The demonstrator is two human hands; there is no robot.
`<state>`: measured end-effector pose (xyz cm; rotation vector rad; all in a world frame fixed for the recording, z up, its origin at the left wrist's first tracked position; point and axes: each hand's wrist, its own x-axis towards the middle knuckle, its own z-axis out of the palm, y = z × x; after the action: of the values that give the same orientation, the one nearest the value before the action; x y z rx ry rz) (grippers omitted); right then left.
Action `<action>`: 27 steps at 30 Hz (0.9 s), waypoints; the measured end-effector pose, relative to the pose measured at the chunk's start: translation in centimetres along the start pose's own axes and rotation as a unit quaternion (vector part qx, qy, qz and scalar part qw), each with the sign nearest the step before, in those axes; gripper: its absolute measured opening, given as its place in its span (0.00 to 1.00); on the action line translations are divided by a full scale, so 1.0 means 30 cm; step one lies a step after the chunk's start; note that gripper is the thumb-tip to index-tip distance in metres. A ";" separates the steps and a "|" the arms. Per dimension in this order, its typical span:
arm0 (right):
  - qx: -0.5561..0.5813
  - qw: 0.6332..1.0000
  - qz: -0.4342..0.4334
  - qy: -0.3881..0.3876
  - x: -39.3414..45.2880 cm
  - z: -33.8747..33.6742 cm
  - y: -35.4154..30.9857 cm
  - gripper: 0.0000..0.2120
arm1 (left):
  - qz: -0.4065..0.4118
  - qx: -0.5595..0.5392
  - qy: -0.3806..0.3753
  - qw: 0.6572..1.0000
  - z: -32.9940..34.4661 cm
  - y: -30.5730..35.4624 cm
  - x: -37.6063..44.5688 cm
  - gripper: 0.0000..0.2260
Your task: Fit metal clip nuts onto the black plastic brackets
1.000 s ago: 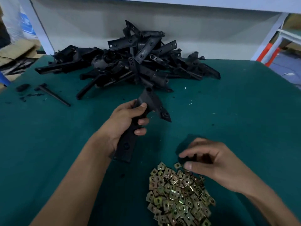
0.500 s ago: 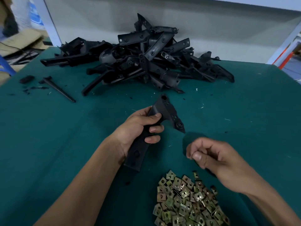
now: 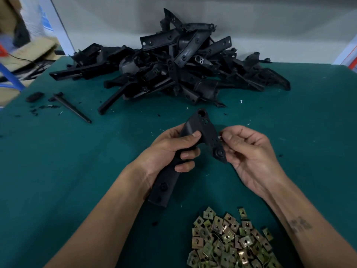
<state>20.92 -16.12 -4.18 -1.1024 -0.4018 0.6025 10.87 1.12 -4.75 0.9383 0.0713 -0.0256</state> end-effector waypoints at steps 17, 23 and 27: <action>0.055 0.993 0.060 -0.082 -0.011 -0.003 -0.011 0.06 | 0.045 0.111 0.009 0.993 0.003 -0.010 0.004 0.04; 0.055 0.996 0.048 -0.048 -0.023 -0.009 -0.011 0.08 | 0.049 0.121 0.035 0.991 -0.001 -0.008 0.002 0.09; 0.042 0.999 0.034 -0.002 -0.027 0.003 -0.008 0.10 | 0.048 0.116 0.041 0.991 0.001 -0.006 0.004 0.06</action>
<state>20.30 -16.65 -3.94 -1.0372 -0.3398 0.6765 10.99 0.97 -4.88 1.1747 0.1007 0.0948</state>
